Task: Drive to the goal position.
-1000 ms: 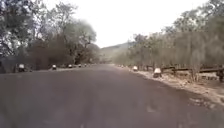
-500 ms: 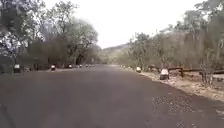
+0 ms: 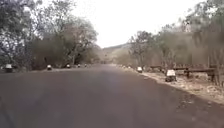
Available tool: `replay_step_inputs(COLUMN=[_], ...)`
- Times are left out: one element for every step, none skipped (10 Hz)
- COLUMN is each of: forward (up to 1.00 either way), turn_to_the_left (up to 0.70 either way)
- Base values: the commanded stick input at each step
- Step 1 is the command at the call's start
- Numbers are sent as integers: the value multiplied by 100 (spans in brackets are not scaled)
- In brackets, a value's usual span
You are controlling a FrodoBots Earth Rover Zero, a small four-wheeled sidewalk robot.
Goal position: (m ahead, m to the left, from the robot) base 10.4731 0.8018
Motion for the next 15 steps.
replay_step_inputs(forward=[100,100,100,100,100,100,100,100,100,100,100,100,100,100,100], turn_to_the_left=[0,0,0,0,0,0,0,0,0,0,0,0,0,0,0])
